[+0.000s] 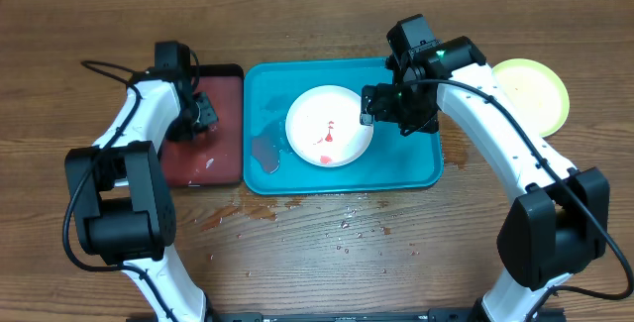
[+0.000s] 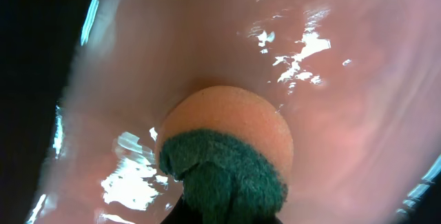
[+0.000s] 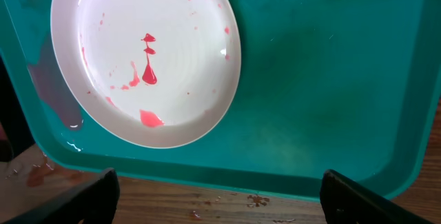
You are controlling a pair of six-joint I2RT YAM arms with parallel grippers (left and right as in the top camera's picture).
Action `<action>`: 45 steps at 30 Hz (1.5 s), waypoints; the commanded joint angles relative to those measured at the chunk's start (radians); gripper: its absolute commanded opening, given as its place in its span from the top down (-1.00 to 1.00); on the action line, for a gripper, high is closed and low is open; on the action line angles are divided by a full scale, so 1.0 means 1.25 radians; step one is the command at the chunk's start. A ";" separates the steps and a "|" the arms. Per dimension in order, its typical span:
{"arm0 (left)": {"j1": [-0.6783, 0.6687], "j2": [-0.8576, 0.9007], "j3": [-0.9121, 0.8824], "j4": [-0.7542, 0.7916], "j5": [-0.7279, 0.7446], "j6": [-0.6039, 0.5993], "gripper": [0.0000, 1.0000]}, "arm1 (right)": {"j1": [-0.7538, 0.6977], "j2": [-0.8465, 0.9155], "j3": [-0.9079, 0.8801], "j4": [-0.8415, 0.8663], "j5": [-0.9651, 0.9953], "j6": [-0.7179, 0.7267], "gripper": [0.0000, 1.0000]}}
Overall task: Clean dirty plates on tray and stack at the side
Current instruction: 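Lower the left gripper into the black tray and grasp the sponge, then carry the sponge with the left gripper onto the white plate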
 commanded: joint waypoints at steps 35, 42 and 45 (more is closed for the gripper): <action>-0.023 -0.071 0.103 -0.108 -0.042 0.043 0.92 | -0.002 -0.013 0.004 0.047 0.040 -0.009 -1.00; -0.023 -0.071 0.103 -0.120 -0.031 0.044 0.92 | -0.002 -0.011 -0.074 0.147 0.065 -0.009 -0.86; -0.023 -0.071 0.103 -0.120 -0.005 0.044 0.92 | -0.002 -0.011 -0.122 0.213 0.067 -0.009 -0.73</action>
